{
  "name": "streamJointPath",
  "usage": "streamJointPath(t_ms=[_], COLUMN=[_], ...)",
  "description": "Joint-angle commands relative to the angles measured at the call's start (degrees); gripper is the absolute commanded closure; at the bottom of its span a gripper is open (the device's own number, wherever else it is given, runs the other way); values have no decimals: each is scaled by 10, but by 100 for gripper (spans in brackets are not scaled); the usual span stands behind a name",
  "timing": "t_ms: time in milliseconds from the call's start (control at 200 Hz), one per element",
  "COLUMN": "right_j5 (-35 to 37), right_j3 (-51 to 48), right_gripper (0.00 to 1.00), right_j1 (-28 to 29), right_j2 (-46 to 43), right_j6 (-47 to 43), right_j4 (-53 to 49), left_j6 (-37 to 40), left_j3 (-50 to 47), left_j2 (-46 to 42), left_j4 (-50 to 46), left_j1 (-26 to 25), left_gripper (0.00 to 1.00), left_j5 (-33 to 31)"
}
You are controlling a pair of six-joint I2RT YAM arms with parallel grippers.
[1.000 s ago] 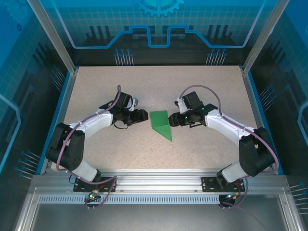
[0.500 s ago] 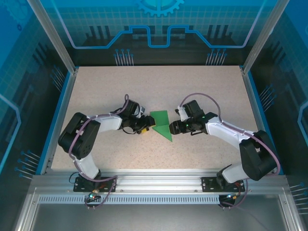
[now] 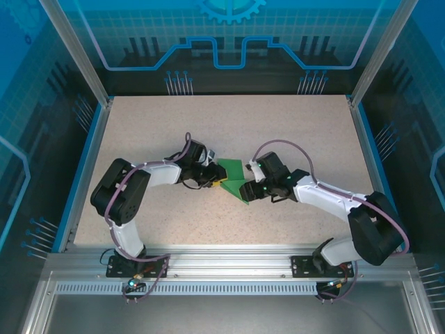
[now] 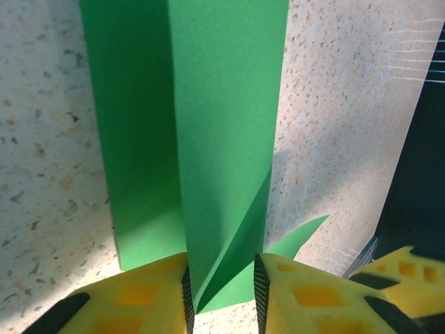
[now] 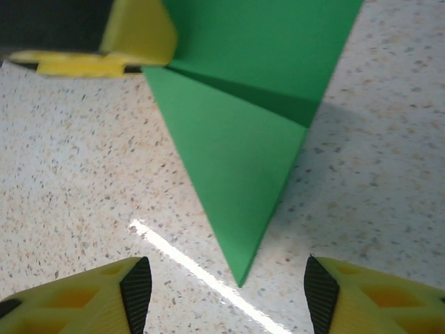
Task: Fold a paper plane with a square sheet of paper (fold left side to right side)
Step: Fourth fold the wing at the center of the table.
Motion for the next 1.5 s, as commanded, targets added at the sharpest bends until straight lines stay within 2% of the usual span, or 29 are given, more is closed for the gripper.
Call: streamJointPath(t_ms=[0,175,320,790,960,1120,1220,1371,1496], right_j5=[53,98,127,171,173,168,163,147,126], right_j3=[1,26,51,88,88,85,84,84,82], right_gripper=[37,39,44,54,64,75,82,85,87], right_j1=[39,73,89,93,93,92,92,90,85], right_j2=[2,52,92,152,159,163,165,168,169], right_j6=[-20,-30,-38,-32,-28,-25,-24,-25,-20], right_j4=[25,25,23,14,12,11,12,17,23], left_j6=[1,-4,-7,-14,-9,3,13,27,39], left_j3=[19,31,45,70,74,79,81,75,65], left_j2=[-17,-22,-19,-10,-12,-23,-37,-69,-103], left_j4=[-13,-20,-27,-48,-57,-77,-94,-116,-135], left_j1=[-3,-4,-6,-10,-10,-7,0,22,43], left_gripper=[72,76,79,82,81,73,63,46,38], left_j5=[18,23,28,29,23,14,10,6,-1])
